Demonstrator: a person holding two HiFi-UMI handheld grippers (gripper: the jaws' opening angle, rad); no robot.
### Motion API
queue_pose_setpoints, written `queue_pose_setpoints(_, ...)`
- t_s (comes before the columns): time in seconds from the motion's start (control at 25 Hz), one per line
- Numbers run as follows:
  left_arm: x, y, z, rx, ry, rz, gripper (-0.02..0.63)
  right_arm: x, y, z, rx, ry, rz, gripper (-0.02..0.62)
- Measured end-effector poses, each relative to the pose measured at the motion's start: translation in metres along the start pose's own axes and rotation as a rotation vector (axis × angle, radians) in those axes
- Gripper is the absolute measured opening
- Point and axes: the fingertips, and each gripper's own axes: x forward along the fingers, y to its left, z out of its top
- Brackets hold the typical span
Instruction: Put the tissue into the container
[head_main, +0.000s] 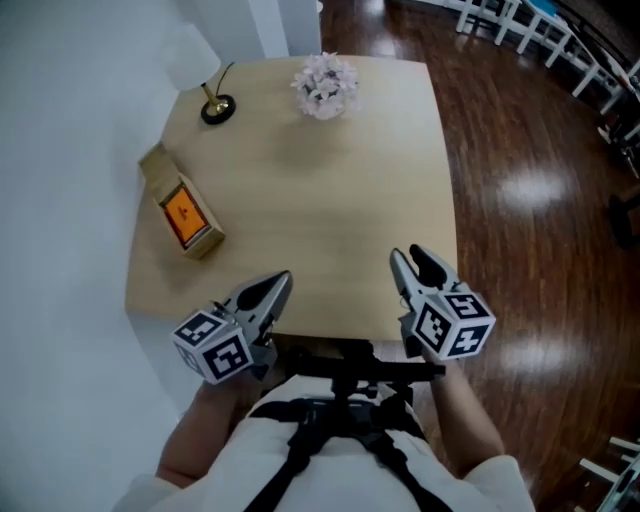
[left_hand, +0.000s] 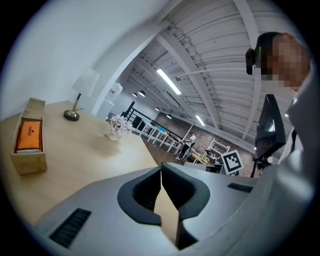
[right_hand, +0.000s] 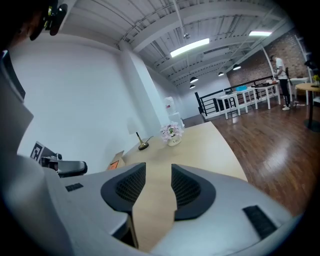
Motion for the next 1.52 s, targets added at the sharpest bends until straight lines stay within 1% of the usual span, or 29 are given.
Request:
queue_pose_setpoints(0.12, -0.018, 0.005, -0.004, 0.002, 0.001, -0.014, 0.0, -0.004, 0.017, -0.01, -0.019, 0.003, -0.019, 0.149)
queue_pose_setpoints(0.32, -0.045, 0.009, -0.011, 0.014, 0.003, -0.028, 0.0, -0.013, 0.037, -0.025, -0.013, -0.005, -0.049, 0.149)
queue_pose_setpoints(0.48, -0.063, 0.011, -0.009, 0.03, -0.007, -0.032, 0.0, -0.021, 0.049, -0.025, -0.017, -0.04, -0.063, 0.149)
queue_pose_setpoints(0.76, -0.086, 0.02, 0.009, 0.066, -0.049, -0.029, 0.0, -0.031, 0.063, -0.021, -0.011, -0.08, -0.086, 0.149)
queue_pose_setpoints(1.04, -0.097, 0.024, 0.013, 0.069, -0.062, -0.034, 0.0, -0.035, 0.075, -0.023, -0.027, -0.075, -0.092, 0.149)
queue_pose_setpoints(1.32, -0.107, 0.017, 0.007, 0.079, -0.058, -0.064, 0.0, -0.051, 0.083, -0.035, -0.032, -0.064, -0.136, 0.149)
queue_pose_setpoints(1.44, -0.111, 0.015, 0.006, 0.085, -0.056, -0.065, 0.0, -0.057, 0.084, -0.039, -0.033, -0.071, -0.148, 0.149)
queue_pose_setpoints(1.52, -0.115, 0.014, 0.006, 0.087, -0.058, -0.066, 0.0, -0.06, 0.086, -0.04, -0.036, -0.072, -0.153, 0.12)
